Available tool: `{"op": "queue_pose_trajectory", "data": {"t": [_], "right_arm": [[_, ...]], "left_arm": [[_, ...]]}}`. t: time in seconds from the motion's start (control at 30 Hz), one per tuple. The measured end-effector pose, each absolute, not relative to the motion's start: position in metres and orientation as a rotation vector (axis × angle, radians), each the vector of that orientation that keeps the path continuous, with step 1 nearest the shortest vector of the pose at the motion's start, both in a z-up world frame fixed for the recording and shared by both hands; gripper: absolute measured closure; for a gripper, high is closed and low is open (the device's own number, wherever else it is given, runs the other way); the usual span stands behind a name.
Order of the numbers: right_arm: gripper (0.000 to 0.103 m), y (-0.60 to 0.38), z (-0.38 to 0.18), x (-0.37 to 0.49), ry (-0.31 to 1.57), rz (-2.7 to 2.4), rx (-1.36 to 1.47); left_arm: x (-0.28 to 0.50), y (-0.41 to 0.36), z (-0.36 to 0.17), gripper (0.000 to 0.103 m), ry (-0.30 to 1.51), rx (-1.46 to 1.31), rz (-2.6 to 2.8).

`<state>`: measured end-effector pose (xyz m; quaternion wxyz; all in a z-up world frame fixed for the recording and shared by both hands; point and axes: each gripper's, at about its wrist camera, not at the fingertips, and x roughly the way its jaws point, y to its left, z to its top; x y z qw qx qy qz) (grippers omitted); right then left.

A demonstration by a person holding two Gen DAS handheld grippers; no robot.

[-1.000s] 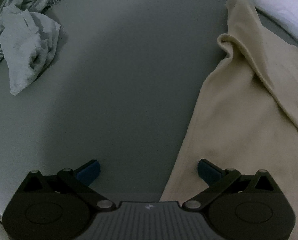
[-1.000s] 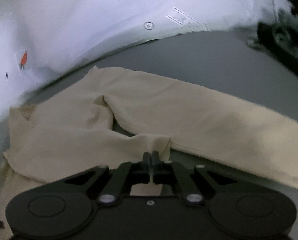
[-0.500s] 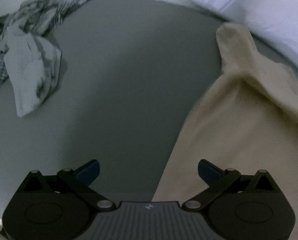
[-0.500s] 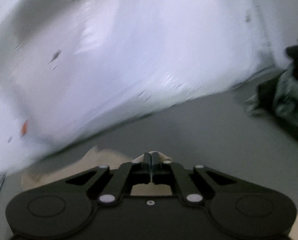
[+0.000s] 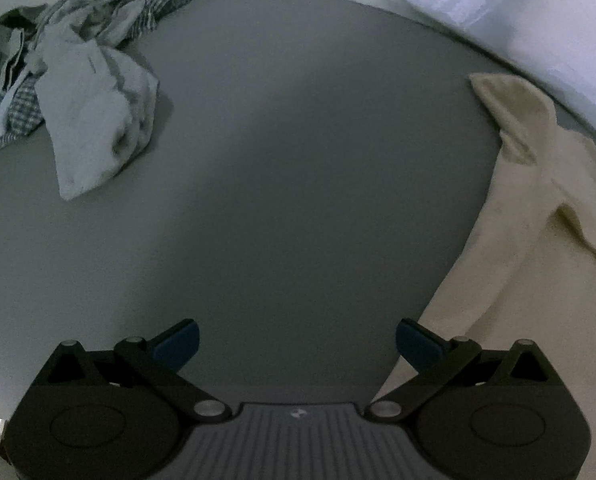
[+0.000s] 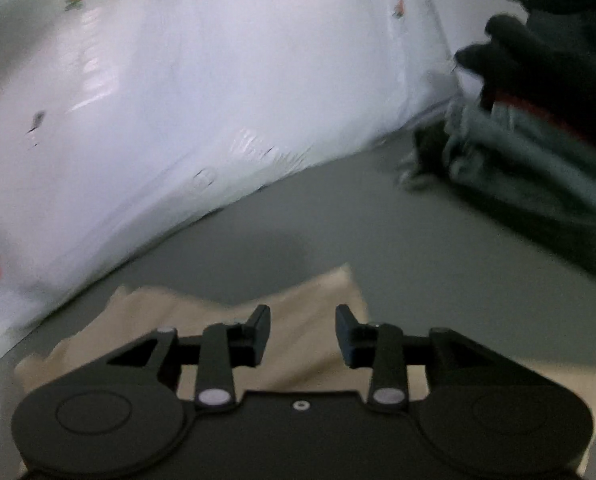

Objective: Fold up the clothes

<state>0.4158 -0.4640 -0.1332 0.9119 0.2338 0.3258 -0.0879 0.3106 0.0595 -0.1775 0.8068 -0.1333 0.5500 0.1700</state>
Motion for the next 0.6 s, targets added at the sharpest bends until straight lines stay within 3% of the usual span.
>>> {"op": "queue_pose_trajectory", "data": {"t": [0.27, 0.47, 0.5, 0.6], "right_arm": [[0.062, -0.401, -0.193, 0.350, 0.829, 0.143, 1.141], [0.056, -0.328, -0.228, 0.302, 0.992, 0.279, 1.294], [0.057, -0.315, -0.229, 0.298, 1.017, 0.304, 1.281], [0.083, -0.276, -0.227, 0.290, 1.078, 0.378, 1.213]], "left_arm": [[0.281, 0.061, -0.191, 0.000, 1.226, -0.247, 0.265], [0.254, 0.066, -0.197, 0.000, 1.250, -0.187, 0.120], [0.252, 0.069, -0.197, 0.000, 1.254, -0.180, 0.097], [0.245, 0.077, -0.197, 0.000, 1.268, -0.148, 0.052]]}}
